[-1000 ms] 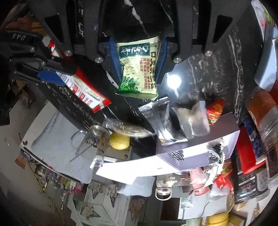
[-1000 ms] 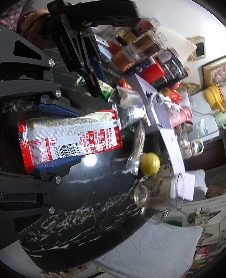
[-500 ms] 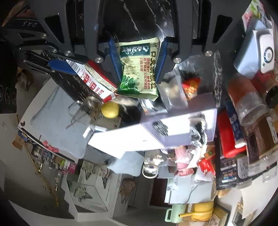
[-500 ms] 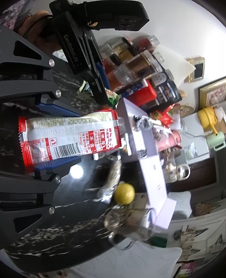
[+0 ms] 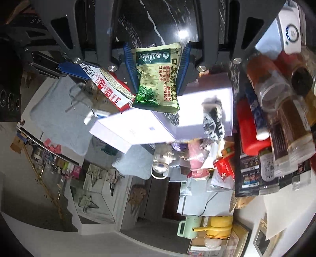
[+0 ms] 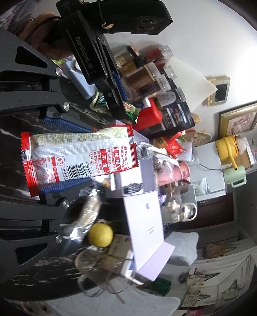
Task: Organize soft objects
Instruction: 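Carry the green packet and red-white packet with both grippers over the open box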
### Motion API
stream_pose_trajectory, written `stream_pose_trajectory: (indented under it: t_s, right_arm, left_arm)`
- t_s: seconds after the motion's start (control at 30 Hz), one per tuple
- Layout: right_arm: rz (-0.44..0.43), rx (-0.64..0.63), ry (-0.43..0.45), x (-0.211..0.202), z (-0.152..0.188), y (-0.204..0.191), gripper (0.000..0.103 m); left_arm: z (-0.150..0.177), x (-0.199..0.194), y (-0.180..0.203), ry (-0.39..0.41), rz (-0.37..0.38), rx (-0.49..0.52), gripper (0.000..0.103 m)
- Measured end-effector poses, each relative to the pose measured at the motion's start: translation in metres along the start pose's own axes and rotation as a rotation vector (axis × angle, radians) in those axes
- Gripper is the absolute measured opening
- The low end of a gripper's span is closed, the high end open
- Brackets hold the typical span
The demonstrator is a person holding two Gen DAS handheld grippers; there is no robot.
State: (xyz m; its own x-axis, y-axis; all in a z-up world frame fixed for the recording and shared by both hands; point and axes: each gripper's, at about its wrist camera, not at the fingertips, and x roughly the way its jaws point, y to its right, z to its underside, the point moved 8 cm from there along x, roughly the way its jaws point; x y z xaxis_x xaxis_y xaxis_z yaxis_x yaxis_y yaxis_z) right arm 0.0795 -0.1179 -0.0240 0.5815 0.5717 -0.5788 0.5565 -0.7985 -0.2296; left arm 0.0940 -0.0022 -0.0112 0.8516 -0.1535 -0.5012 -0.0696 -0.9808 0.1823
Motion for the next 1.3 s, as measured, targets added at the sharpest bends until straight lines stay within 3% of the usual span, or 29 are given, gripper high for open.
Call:
stream_pose_trajectory:
  t_s: [0.7,0.93,1.3]
  right_arm:
    - [-0.013,-0.102,0.052,0.063,-0.096,-0.011,0.045]
    - [-0.004,-0.112,0.062,0.089,-0.122,-0.006,0.045]
    - [0.041,-0.067,0.028,0.142,-0.145,0.031,0.045]
  left_arm:
    - [-0.094,0.045,-0.042,0.131,-0.062,-0.016,0.039]
    - [-0.108,0.066,-0.06,0.142,-0.086,-0.047,0.039]
    - [-0.116,0.111,-0.113,0.117,-0.181,-0.121,0.039]
